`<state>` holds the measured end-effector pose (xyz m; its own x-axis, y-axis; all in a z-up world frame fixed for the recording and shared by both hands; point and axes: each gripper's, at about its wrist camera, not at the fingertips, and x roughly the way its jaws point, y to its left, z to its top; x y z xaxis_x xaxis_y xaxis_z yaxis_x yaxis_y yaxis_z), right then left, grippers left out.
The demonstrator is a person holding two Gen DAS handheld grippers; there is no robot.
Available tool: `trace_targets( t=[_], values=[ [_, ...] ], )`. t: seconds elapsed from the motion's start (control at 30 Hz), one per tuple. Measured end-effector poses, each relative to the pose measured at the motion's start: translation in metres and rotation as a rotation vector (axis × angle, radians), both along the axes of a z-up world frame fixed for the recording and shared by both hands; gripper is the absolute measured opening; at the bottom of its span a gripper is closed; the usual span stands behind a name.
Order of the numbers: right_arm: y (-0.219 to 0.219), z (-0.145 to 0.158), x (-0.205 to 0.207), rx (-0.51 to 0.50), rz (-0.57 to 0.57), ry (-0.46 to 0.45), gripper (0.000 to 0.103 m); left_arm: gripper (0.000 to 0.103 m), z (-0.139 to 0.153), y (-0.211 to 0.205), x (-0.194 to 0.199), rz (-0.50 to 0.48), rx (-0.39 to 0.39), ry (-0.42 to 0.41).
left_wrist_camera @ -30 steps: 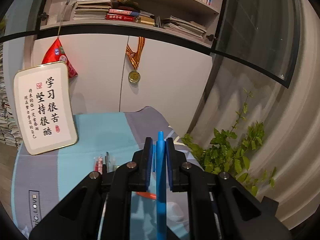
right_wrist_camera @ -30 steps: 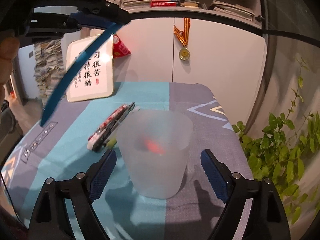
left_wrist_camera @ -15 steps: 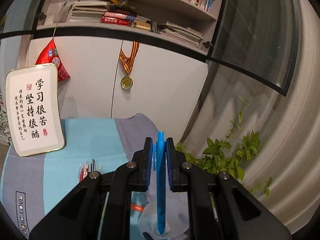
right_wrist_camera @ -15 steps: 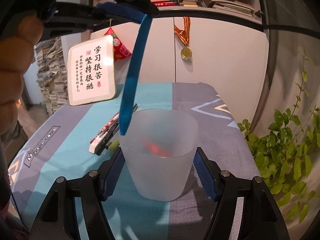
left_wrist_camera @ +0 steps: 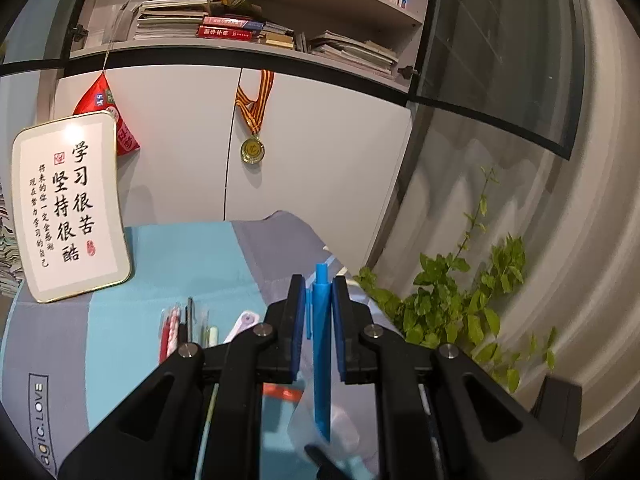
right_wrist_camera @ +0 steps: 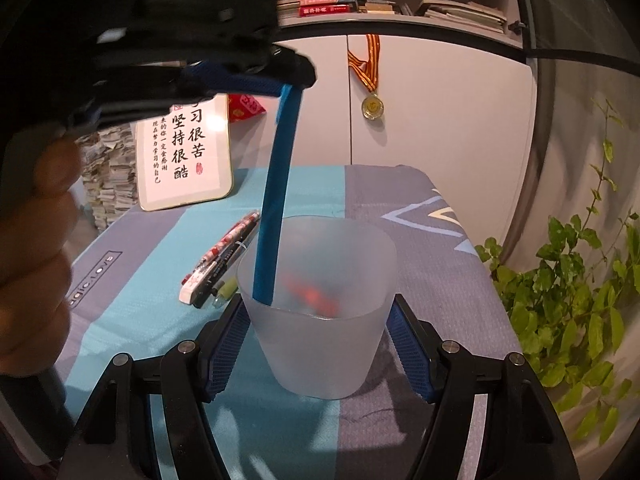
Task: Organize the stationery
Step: 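Carry the blue pen with the left tool and lower it into the cup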
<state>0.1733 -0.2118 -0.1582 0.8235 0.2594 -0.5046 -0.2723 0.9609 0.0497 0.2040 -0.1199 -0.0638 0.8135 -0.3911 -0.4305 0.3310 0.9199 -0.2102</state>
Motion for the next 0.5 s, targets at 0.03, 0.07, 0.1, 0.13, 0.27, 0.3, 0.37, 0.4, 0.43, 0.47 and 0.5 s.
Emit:
trace_targets(
  t=[0.03, 0.07, 0.1, 0.13, 0.27, 0.3, 0.37, 0.4, 0.43, 0.47, 0.5],
  values=[
    [0.0, 0.0, 0.0, -0.001, -0.001, 0.0, 0.071, 0.011, -0.002, 0.001, -0.002, -0.001, 0.006, 0.006],
    [0.0, 0.0, 0.0, -0.003, -0.002, 0.001, 0.071, 0.011, -0.004, 0.003, -0.003, -0.002, 0.011, 0.019],
    [0.001, 0.0, 0.0, -0.004, -0.004, 0.001, 0.071, 0.011, -0.006, 0.004, -0.004, -0.004, 0.011, 0.03],
    [0.001, 0.0, 0.0, -0.005, -0.005, 0.002, 0.071, 0.011, -0.009, 0.006, -0.005, -0.008, 0.007, 0.044],
    [0.001, 0.0, -0.001, -0.007, -0.009, 0.005, 0.071, 0.011, -0.016, 0.011, -0.01, -0.025, -0.001, 0.082],
    [0.001, -0.001, -0.001, -0.007, -0.01, 0.006, 0.071, 0.011, -0.018, 0.011, -0.011, -0.03, 0.001, 0.087],
    [0.001, -0.001, -0.001, -0.006, -0.012, 0.008, 0.071, 0.012, -0.02, 0.011, -0.014, -0.042, 0.004, 0.1],
    [0.001, -0.001, -0.001, -0.006, -0.013, 0.008, 0.071, 0.012, -0.02, 0.011, -0.015, -0.05, 0.007, 0.111],
    [0.001, -0.001, -0.001, -0.006, -0.013, 0.009, 0.071, 0.012, -0.021, 0.011, -0.015, -0.055, 0.012, 0.12],
    [0.001, -0.001, -0.001, -0.007, -0.014, 0.01, 0.071, 0.012, -0.022, 0.011, -0.016, -0.056, 0.015, 0.13],
    [0.001, -0.001, -0.001, -0.008, -0.015, 0.01, 0.071, 0.012, -0.022, 0.012, -0.017, -0.058, 0.017, 0.138]
  ],
)
